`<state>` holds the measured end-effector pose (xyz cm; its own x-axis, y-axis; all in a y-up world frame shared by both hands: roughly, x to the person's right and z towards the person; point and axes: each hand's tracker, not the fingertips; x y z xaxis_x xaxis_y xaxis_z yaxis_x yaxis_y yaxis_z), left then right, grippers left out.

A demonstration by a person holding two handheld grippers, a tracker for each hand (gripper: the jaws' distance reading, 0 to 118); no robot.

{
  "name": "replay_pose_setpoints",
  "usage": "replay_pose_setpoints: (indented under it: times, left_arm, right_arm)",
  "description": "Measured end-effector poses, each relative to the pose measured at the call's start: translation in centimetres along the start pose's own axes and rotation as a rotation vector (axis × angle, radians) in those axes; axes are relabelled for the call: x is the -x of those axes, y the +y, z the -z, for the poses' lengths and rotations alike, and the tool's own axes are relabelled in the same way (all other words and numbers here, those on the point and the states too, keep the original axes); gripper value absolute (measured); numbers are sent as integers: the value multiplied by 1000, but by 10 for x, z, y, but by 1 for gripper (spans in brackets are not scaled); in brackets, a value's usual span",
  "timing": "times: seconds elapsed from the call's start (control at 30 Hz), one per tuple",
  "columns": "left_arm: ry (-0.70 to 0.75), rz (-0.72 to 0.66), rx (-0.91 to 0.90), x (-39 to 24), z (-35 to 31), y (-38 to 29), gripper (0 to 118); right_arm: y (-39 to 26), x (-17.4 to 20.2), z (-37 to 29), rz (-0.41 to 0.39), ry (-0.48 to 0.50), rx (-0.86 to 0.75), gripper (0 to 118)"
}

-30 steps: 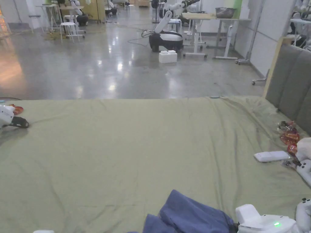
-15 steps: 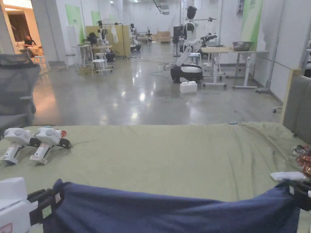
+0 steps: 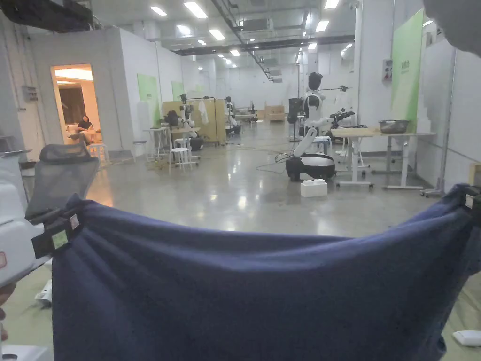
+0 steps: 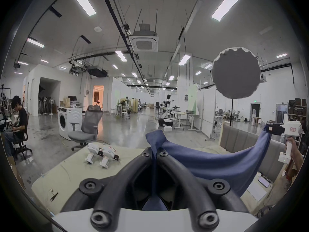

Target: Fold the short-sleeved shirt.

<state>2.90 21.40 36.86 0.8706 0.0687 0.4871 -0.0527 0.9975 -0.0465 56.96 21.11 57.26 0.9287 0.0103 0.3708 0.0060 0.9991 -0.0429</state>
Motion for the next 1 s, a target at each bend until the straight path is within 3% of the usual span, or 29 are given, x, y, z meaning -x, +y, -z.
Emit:
replay_pose_setpoints:
  times: [0.3, 0.47, 0.67, 0.9, 1.0]
  left_arm:
    - [32, -82, -34, 11, 55, 31, 0]
    - [56, -21, -4, -1, 103, 35, 0]
    - [82, -8, 13, -10, 169, 48, 0]
    - [119, 51, 50, -15, 244, 49, 0]
    - [157, 68, 92, -18, 271, 45, 0]
  right_arm:
    - [56, 1, 53, -51, -71, -41, 0]
    - [72, 5, 92, -93, -150, -37, 0]
    - [85, 1, 141, -70, -165, -37, 0]
    - [82, -6, 208, -125, -227, 9, 0]
    - [76, -10, 227, -91, -239, 0, 0]
